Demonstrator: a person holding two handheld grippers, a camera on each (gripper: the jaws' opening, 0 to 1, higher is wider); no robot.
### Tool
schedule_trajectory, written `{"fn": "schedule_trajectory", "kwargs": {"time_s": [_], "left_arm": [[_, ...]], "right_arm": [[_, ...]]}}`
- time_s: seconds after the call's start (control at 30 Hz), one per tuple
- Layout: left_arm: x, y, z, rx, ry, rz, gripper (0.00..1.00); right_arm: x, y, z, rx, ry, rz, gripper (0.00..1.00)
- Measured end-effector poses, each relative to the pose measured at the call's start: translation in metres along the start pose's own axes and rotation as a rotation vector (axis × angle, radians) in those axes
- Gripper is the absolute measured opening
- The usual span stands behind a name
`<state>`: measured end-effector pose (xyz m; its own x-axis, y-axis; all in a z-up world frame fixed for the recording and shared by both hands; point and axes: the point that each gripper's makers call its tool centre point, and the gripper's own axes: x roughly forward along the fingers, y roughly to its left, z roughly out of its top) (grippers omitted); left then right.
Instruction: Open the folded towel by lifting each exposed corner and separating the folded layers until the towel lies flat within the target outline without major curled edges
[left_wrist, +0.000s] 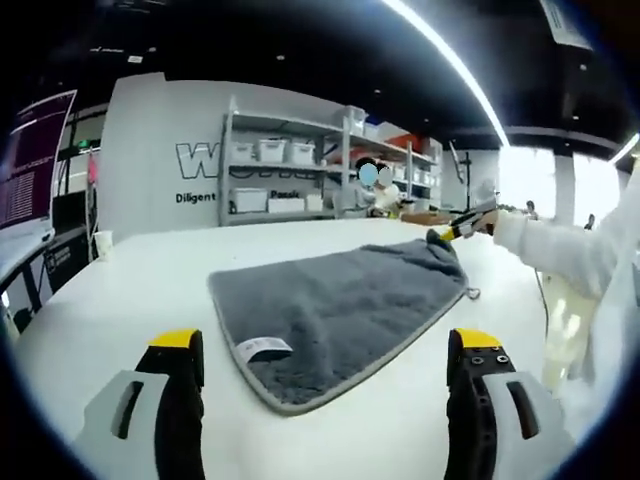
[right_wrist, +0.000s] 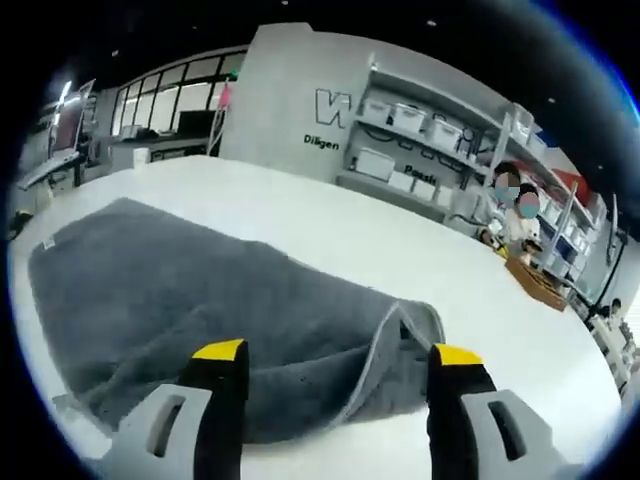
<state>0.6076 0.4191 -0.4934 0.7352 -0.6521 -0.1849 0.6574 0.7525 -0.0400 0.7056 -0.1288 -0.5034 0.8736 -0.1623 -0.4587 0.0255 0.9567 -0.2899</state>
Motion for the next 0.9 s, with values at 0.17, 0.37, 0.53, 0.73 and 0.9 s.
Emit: {"fn": "schedule_trajectory", "kwargs": {"time_s": [0.17, 0.37, 0.53, 0.73, 0.9], "left_arm": [[-0.001, 0.001, 0.000, -0.006, -0.004, -0.005, 1.00], [-0.002, 0.004, -0.001, -0.015, -0.008, -0.006, 1.00], [-0.001, 0.006, -0.002, -0.023, -0.009, -0.007, 1.00], [-0.002, 0.007, -0.004, -0.031, -0.010, -0.003, 1.00], [-0.003, 0.009, -0.004, -0.037, -0.013, 0.003, 1.00]], "right_arm": [[0.030, -0.022, -0.004, 0.014, 0.011, -0.086, 0.52], [0.037, -0.039, 0.001, 0.031, -0.044, -0.154, 0.29], [0.032, -0.051, -0.002, -0.006, -0.045, -0.179, 0.00], [0.013, -0.063, -0.012, 0.022, -0.066, -0.198, 0.00], [-0.013, -0.068, -0.021, 0.071, -0.114, -0.195, 0.00]]}}
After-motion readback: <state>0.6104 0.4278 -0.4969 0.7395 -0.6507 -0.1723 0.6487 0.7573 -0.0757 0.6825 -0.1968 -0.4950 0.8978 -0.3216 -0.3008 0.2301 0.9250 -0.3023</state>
